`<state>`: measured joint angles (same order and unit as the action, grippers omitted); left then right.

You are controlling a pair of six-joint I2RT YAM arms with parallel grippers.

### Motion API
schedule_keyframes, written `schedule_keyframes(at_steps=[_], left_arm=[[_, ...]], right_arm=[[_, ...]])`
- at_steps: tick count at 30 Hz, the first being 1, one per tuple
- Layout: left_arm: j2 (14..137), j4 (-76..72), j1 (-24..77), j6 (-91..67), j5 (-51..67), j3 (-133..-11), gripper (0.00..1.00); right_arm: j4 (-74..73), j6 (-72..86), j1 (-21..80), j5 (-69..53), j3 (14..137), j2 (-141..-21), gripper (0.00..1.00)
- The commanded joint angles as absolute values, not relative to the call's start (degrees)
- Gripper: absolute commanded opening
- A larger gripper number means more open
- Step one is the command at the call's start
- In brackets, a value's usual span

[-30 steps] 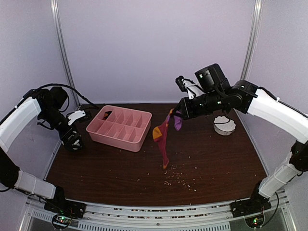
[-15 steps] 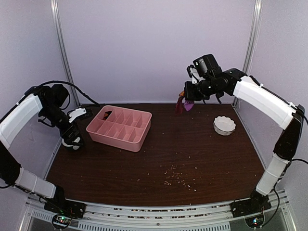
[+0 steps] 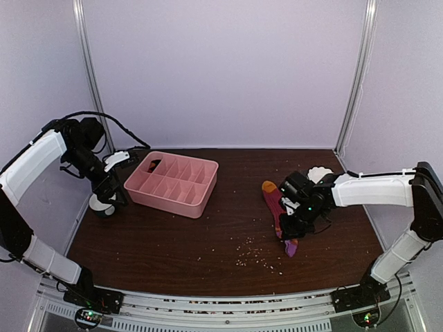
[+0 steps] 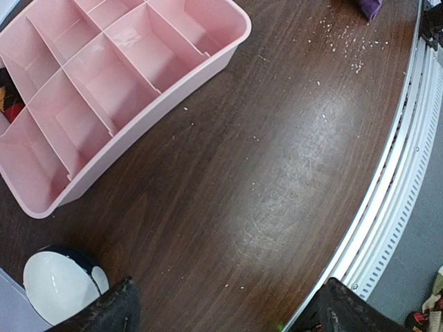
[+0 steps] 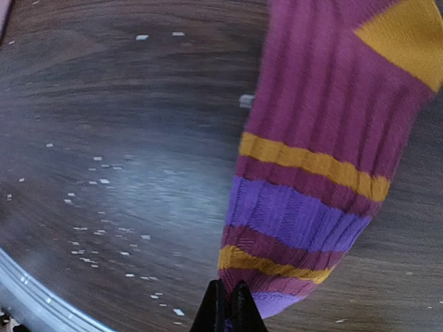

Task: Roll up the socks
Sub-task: Flatten out the sock at the center of the board, then move the sock to the center of the board.

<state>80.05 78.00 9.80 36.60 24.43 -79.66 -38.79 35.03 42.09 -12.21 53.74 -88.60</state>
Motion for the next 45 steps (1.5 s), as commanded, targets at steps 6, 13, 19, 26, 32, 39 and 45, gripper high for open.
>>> schedule_keyframes(at_steps=[6, 13, 19, 26, 32, 39, 45], left_arm=[[80.63, 76.56, 10.38, 37.35, 25.16, -78.25, 0.91], [80.77, 78.14, 12.27, 38.38, 24.78, -78.89, 0.93], [81.91, 78.31, 15.61, 38.59, 25.54, -79.71, 0.94], [83.78, 78.25, 19.38, 38.52, 26.66, -81.11, 0.96], [82.06, 79.00, 19.42, 38.34, 27.38, -79.97, 0.97], [79.57, 78.61, 19.39, 37.53, 25.34, -78.53, 0.98], [77.85, 79.19, 19.41, 37.42, 23.92, -78.27, 0.98]], right_arm=[[-26.07, 43.31, 47.19, -27.34, 66.84, -103.37, 0.08], [-28.01, 41.40, 47.46, -27.21, 71.06, -104.68, 0.69], [-30.24, 38.16, 42.20, -22.47, 70.89, -97.44, 0.99], [-31.90, 33.31, 36.87, -13.13, 70.49, -97.50, 1.00], [-32.93, 28.81, 32.91, -12.82, 75.13, -106.20, 1.00], [-28.93, 30.36, 32.95, -13.91, 73.47, -111.69, 0.85], [-24.90, 32.03, 33.74, -16.13, 73.25, -115.51, 0.66]])
